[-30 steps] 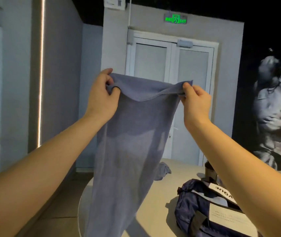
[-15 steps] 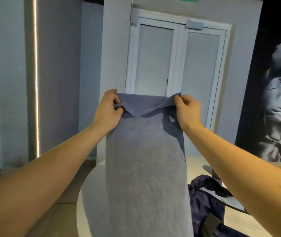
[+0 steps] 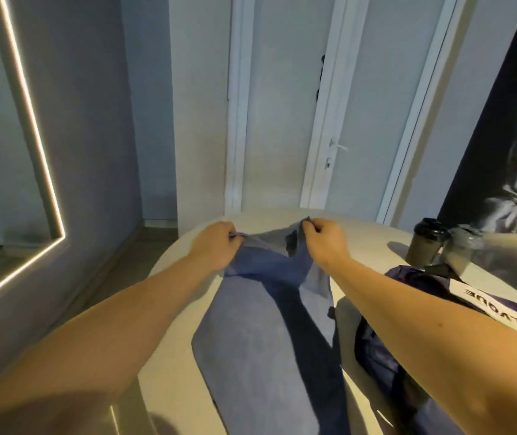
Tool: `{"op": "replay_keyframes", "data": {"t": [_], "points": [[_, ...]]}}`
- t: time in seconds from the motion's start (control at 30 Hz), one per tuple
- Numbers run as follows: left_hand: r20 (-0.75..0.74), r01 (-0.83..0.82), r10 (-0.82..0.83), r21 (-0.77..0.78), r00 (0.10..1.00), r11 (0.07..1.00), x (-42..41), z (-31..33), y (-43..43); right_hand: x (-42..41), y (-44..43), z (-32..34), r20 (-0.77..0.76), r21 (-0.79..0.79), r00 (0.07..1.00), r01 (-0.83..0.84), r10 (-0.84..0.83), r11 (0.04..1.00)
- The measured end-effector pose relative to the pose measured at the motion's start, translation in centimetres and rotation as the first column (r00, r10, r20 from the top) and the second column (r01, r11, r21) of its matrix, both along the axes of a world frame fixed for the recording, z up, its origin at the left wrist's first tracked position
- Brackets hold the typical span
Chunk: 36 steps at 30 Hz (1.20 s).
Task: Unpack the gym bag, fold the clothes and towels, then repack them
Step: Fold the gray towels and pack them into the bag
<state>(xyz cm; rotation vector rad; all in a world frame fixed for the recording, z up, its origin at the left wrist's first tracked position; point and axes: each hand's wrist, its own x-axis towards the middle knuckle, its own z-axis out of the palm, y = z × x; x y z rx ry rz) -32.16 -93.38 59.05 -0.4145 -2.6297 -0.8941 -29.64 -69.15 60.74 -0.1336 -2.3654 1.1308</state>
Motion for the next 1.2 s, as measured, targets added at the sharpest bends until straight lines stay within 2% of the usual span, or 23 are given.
{"op": "replay_keyframes", "data": {"t": [0.1,0.2,0.3,0.47,0.53,0.63,0.7,0.8,0.87,0.93,1.07,1.2], "points": [[0.125,0.009,-0.004,-0.04,0.992,0.999,-0.8,-3.9,-0.2,-1.1,0.4,-3.6,0.148,0.065,0.989,-0.004,-0.006,0.998],[0.188,0.045,-0.037,-0.039,0.981,0.998,-1.1,-6.3,-0.7,-1.6,0.9,-5.5,0.258,0.255,0.959,0.051,-0.119,0.966],[0.227,0.072,-0.069,-0.005,0.972,0.997,-0.7,-7.9,-1.5,-0.6,1.0,-6.6,0.269,0.35,0.949,0.062,-0.163,0.935],[0.098,0.07,-0.09,0.185,0.991,0.98,2.2,-9.1,-3.0,2.7,0.4,-7.3,0.194,0.154,0.981,-0.02,-0.011,0.988],[0.129,0.13,-0.143,0.103,0.981,0.986,3.4,-9.9,-3.7,4.5,0.4,-8.1,0.192,0.153,0.981,-0.058,0.028,0.986],[0.248,0.212,-0.18,-0.109,0.952,0.971,5.0,-11.9,-5.0,7.2,1.0,-9.6,0.375,0.202,0.923,-0.174,0.087,0.964],[0.285,0.225,-0.175,-0.15,0.942,0.963,6.4,-12.5,-5.7,9.2,1.1,-10.1,0.471,0.249,0.878,-0.227,0.088,0.941],[0.21,0.136,-0.083,-0.251,0.974,0.958,9.1,-12.9,-6.1,12.9,0.7,-10.6,0.452,0.212,0.884,-0.236,0.119,0.949],[0.105,0.119,-0.101,-0.176,0.989,0.977,12.2,-12.9,-5.4,16.2,0.0,-11.1,0.433,0.176,0.891,-0.23,0.134,0.957],[0.075,0.197,-0.191,-0.079,0.979,0.977,16.4,-12.6,-4.0,19.6,-0.6,-11.8,0.39,0.13,0.908,-0.217,0.151,0.968],[0.169,0.361,-0.356,0.001,0.919,0.933,23.0,-12.4,-1.8,25.6,-0.2,-13.1,0.304,0.048,0.941,-0.171,0.149,0.984],[0.216,0.447,-0.43,-0.03,0.876,0.894,25.5,-13.9,-1.8,30.3,-0.1,-14.0,0.303,0.004,0.927,-0.231,0.219,0.973]]}}
